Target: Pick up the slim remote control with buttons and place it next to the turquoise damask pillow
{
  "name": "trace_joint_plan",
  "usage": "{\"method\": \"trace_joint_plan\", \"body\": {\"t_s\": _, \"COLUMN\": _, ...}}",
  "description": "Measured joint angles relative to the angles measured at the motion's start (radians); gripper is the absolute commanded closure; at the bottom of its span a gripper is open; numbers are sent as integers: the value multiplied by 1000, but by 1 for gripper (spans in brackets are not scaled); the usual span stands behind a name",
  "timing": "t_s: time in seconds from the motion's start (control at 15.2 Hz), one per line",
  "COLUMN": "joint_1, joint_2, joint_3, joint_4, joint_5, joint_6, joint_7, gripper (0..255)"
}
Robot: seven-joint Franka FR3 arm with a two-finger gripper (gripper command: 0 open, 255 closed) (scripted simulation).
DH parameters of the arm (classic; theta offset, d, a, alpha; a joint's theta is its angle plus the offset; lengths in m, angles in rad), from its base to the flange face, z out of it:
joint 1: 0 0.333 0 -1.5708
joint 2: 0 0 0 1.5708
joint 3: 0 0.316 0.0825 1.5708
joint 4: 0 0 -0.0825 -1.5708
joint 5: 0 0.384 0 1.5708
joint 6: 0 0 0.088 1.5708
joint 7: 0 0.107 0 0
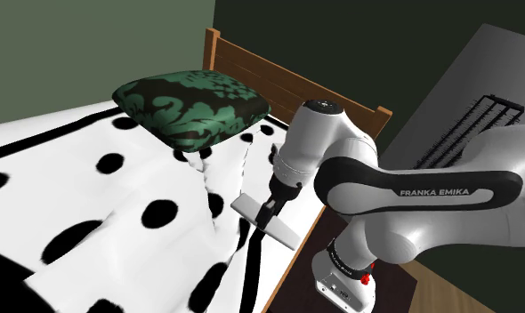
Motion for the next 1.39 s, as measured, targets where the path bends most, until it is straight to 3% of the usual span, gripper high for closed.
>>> {"method": "trace_joint_plan", "body": {"t_s": 0.26, "joint_1": 4, "joint_2": 44, "joint_3": 20, "joint_4": -33, "joint_5": 20, "joint_6": 76, "joint_7": -4, "gripper": 0}}
{"method": "trace_joint_plan", "body": {"t_s": 0.66, "joint_1": 5, "joint_2": 52, "joint_3": 25, "joint_4": -39, "joint_5": 25, "joint_6": 91, "joint_7": -4, "gripper": 0}}
{"method": "trace_joint_plan", "body": {"t_s": 0.73, "joint_1": 5, "joint_2": 52, "joint_3": 25, "joint_4": -39, "joint_5": 25, "joint_6": 91, "joint_7": -4, "gripper": 255}}
{"method": "trace_joint_plan", "body": {"t_s": 1.39, "joint_1": 5, "joint_2": 52, "joint_3": 25, "joint_4": -39, "joint_5": 25, "joint_6": 91, "joint_7": -4, "gripper": 255}}
